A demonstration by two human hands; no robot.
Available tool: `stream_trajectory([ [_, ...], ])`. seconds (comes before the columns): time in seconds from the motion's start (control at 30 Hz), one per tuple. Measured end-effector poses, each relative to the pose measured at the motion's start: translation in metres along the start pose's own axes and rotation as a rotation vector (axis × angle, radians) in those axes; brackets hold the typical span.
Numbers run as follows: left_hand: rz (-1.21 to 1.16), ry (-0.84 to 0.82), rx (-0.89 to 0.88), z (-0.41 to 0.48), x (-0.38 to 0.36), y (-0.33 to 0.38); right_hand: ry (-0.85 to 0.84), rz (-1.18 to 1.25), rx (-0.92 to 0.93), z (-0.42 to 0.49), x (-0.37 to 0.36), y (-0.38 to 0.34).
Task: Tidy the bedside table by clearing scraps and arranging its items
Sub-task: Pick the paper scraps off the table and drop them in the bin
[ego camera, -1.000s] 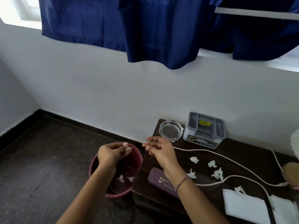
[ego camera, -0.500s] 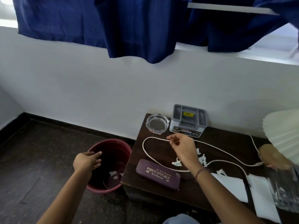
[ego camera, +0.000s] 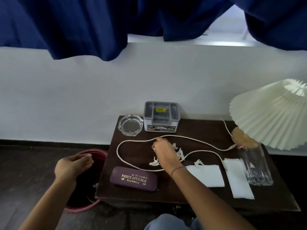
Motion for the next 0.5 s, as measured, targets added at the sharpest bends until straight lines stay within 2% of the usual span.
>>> stream_trajectory([
  [0.2,-0.081,-0.092,-0.039,-0.011,-0.032,0.015,0.015,0.049,-0.021,0.012,0.003,0.0],
  [0.27,-0.107,-0.13,-0.059,-0.014,-0.042,0.02,0.064,0.241,-0.127,0.013,0.01,0.004],
  [0.33,-0.132,-0.169,-0.068,-0.018,-0.051,0.024,0.161,0.555,-0.199,0.01,0.023,-0.002],
  [0.4,-0.142,-0.211,-0.062,-0.021,-0.06,0.028,0.198,0.764,-0.18,0.009,0.033,-0.025],
  [0.5,-0.134,-0.292,-0.017,-0.028,-0.071,0.029,0.158,0.913,-0.141,0.014,0.036,-0.062],
])
Point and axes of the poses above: each hand's wrist, its own z-axis towards the middle knuckle, its own x-axis out of the back of the hand, y = z × x, the point moved 10 cm from there along z, towards the middle knuckle, and after that the axes turned 3 degrees about -z, right-handed, at the moved point
